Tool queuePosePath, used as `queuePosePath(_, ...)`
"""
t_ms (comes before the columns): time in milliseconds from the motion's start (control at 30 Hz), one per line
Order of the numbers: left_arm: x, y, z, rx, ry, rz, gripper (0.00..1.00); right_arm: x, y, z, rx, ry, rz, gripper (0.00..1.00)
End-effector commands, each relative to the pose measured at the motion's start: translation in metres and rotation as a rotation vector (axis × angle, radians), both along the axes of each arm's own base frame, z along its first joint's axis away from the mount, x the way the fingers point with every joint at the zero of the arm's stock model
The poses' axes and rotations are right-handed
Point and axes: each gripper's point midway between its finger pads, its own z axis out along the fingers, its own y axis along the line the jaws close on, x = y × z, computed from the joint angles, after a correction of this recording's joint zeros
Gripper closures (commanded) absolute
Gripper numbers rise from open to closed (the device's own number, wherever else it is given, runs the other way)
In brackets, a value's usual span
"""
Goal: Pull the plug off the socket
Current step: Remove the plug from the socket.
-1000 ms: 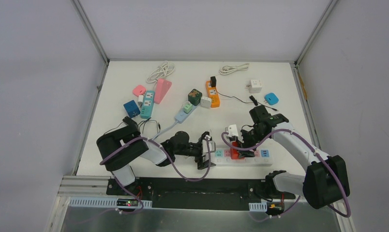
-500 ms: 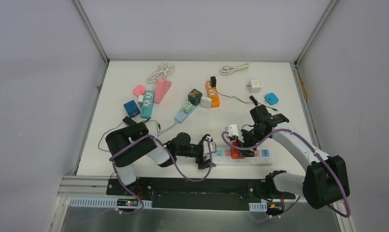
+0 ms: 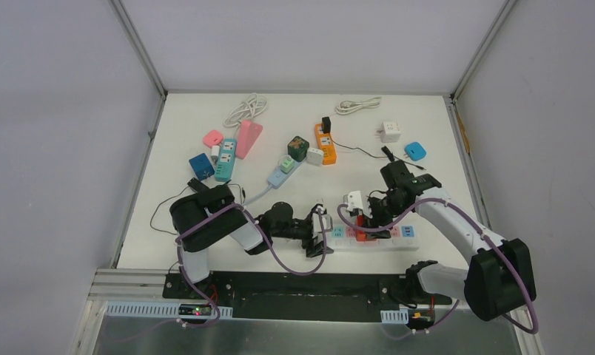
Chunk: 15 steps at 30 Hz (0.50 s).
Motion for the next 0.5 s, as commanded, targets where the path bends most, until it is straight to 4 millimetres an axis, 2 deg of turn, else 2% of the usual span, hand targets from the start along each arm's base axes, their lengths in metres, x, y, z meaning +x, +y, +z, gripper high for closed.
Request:
queuePosePath(0,0.003,-0.002,-0.007,-0.007,-0.01,0.032,1.0,0.001,0.023,0.017,0.108,0.026,0.038,1.0)
queuePosePath(100,0.005,0.002,-0.006,-0.02,-0.022,0.047,1.0,0.012,0.003,0.011,0.064,-0.017,-0.014,1.0)
queuePosePath(167,0.004,0.002,-0.006,-0.02,-0.026,0.046,1.0,0.013,-0.004,0.012,0.066,-0.015,-0.035,1.0)
queuePosePath(333,0.003,0.002,-0.007,-0.019,-0.026,0.04,1.0,0.004,-0.002,0.01,0.095,0.003,-0.004,1.0)
queuePosePath(467,0.003,0.002,-0.005,-0.026,-0.029,0.038,1.0,-0.004,0.008,0.011,0.131,0.007,0.034,1.0)
